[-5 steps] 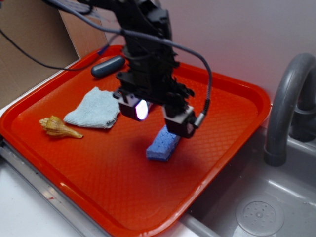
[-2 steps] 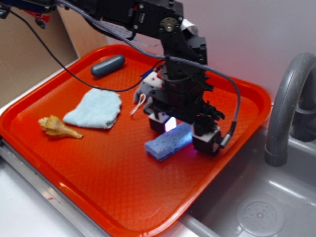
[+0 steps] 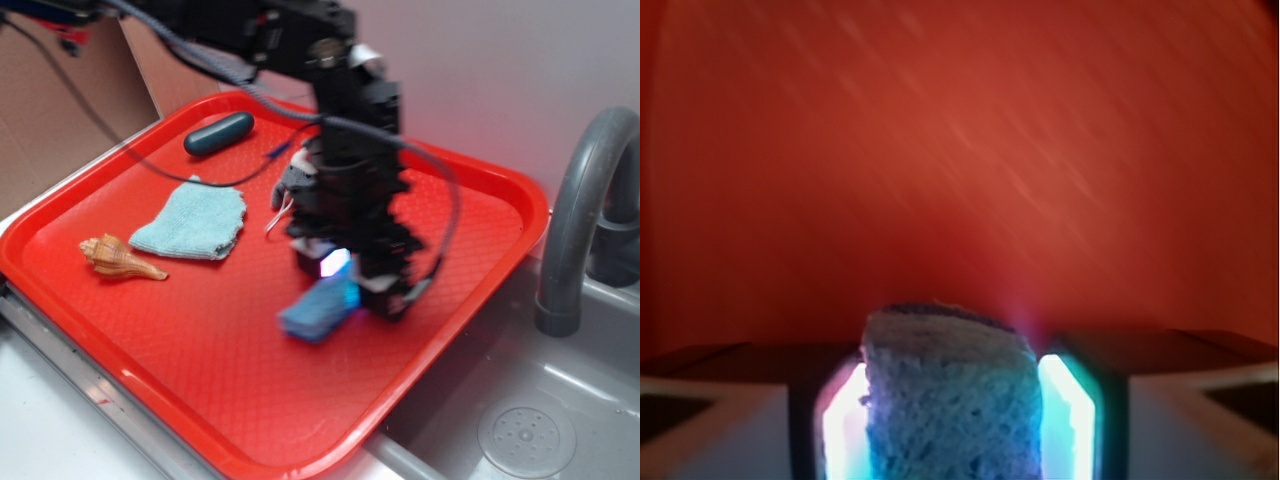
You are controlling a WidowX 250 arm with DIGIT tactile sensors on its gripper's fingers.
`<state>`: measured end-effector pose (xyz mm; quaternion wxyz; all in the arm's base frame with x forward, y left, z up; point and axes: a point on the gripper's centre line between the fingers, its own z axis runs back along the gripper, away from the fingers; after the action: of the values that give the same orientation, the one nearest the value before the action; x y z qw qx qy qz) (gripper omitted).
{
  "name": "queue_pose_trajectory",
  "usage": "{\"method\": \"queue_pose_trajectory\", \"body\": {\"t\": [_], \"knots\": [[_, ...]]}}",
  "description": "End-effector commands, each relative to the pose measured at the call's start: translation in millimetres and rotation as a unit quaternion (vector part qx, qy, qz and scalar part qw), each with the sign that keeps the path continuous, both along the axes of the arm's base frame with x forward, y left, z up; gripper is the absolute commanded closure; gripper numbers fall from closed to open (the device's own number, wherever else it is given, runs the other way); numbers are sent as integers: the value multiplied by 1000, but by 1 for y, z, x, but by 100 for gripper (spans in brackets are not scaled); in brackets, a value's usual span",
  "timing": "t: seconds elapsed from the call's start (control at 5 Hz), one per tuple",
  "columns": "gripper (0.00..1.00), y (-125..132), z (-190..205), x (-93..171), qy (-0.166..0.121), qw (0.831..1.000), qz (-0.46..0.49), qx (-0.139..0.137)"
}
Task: Grab the blue sponge.
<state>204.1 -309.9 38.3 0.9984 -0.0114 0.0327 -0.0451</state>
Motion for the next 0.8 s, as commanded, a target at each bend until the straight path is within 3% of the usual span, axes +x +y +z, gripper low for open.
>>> {"method": "queue_pose_trajectory", "body": {"t": [0.0,0.2,0.4,0.6], "knots": [[100,85,114,38,-77,983,-63,-154],[100,112,167,40,-86,981,-110,-131],[100,135,217,29,-101,974,-155,-132],[100,150,242,14,-120,973,-163,-109]]}}
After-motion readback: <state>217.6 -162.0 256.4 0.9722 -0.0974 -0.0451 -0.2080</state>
